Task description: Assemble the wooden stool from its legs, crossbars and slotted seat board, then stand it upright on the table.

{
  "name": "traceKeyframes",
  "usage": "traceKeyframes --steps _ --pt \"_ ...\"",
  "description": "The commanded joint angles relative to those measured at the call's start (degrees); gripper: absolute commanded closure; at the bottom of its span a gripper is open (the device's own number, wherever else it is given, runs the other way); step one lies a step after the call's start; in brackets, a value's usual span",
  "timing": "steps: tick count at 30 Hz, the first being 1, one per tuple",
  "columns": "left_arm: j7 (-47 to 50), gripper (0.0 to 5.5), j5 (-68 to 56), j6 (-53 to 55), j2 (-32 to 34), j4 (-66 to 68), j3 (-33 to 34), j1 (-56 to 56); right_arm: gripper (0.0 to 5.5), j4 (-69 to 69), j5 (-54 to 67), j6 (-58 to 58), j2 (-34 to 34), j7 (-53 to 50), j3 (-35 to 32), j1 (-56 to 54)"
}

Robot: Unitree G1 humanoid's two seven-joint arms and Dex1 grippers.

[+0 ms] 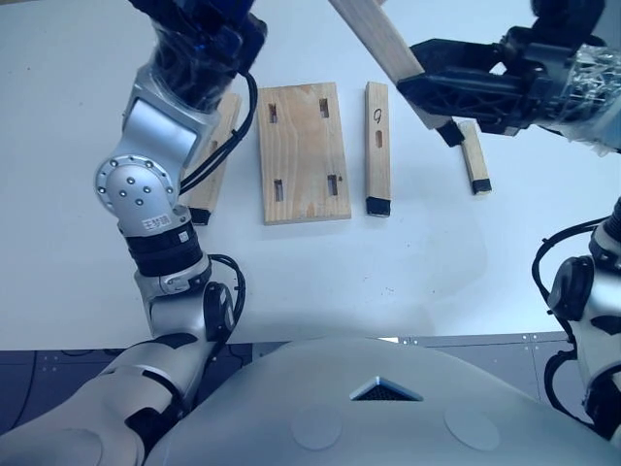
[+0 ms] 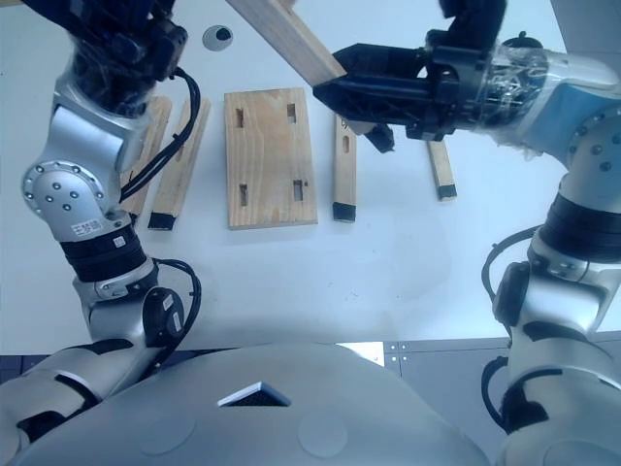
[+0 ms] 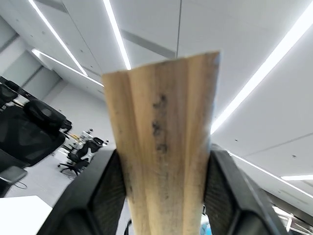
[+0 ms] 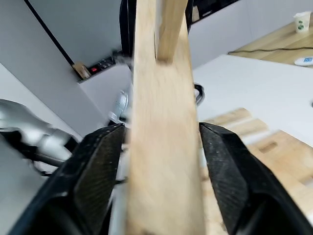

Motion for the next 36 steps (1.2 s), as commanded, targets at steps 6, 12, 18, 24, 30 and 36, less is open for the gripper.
traceKeyframes --steps 6,12,18,24,30,36 --pt "-2.7 3.48 8.7 -0.8 13.5 0.3 3.6 0.5 1.50 6.2 -28.0 -17.2 -5.6 -3.9 20.2 8.1" --pt "-10.0 3.48 17.7 -2.6 20.9 1.8 1.8 4.5 1.50 12.6 -35.0 -23.3 -1.4 -8.2 20.1 8.2" --pt "-21.5 3.48 28.9 -6.4 28.3 1.8 -2.8 10.3 1.50 14.2 -36.4 -24.6 -0.2 -8.1 19.3 7.8" --pt "-26.3 3.48 31.1 -6.7 30.4 3.2 -2.8 11.1 1.50 14.1 -37.4 -24.5 0.3 -7.2 19.6 8.1" --pt "-26.5 3.48 28.0 -5.8 28.6 1.7 -1.4 11.8 1.50 14.8 -38.3 -24.7 0.4 -6.3 19.5 8.0" --pt "-27.6 3.48 29.4 -7.2 27.3 4.1 -2.9 12.5 1.50 15.1 -39.3 -25.0 0.5 -5.6 19.6 7.9"
